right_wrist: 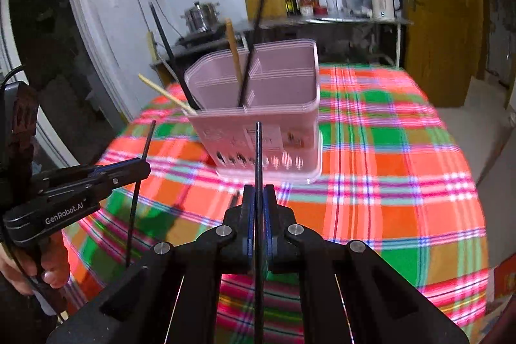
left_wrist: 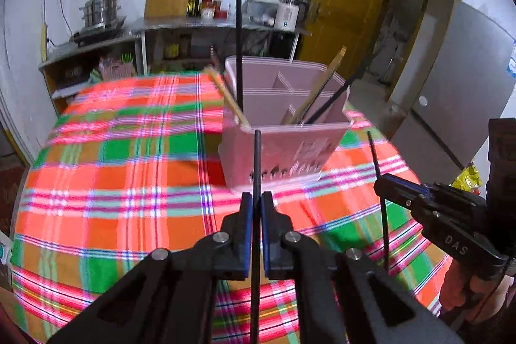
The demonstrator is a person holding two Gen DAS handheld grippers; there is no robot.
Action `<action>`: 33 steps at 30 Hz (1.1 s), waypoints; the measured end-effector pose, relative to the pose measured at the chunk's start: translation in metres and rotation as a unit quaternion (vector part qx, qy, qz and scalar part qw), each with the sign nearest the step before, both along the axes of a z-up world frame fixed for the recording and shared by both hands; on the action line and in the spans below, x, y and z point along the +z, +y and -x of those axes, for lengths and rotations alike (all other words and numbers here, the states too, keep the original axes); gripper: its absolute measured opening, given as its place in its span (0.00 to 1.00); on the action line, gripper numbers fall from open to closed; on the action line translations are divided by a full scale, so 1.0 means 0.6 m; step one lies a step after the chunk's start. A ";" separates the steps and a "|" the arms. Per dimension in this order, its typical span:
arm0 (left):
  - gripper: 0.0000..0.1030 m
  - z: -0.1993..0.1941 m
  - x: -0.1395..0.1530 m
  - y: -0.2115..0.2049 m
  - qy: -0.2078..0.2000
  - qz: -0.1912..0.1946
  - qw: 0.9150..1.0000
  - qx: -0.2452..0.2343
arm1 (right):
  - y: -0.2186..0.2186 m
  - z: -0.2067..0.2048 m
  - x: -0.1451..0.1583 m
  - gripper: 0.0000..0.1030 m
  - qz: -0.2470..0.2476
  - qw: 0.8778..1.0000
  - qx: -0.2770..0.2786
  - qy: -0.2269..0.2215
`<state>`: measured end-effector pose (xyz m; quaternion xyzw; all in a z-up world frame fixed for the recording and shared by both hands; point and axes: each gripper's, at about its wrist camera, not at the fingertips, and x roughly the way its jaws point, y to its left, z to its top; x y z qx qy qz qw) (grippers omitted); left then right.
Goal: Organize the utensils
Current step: 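Lift both black chopsticks and carry them over the pink basket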
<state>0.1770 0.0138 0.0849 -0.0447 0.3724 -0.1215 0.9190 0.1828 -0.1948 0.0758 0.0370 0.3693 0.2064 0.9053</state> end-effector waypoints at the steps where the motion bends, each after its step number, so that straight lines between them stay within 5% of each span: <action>1: 0.05 0.003 0.011 0.000 -0.006 0.001 1.000 0.000 | 0.000 0.003 0.011 0.05 -0.001 1.000 -0.001 -0.008; 13: 0.05 0.027 0.085 0.000 -0.054 0.003 0.999 -0.007 | -0.016 0.037 0.097 0.05 -0.017 0.997 -0.007 -0.080; 33: 0.05 0.032 0.110 0.004 -0.047 0.009 0.999 -0.010 | -0.016 0.059 0.127 0.05 -0.021 0.995 -0.001 -0.102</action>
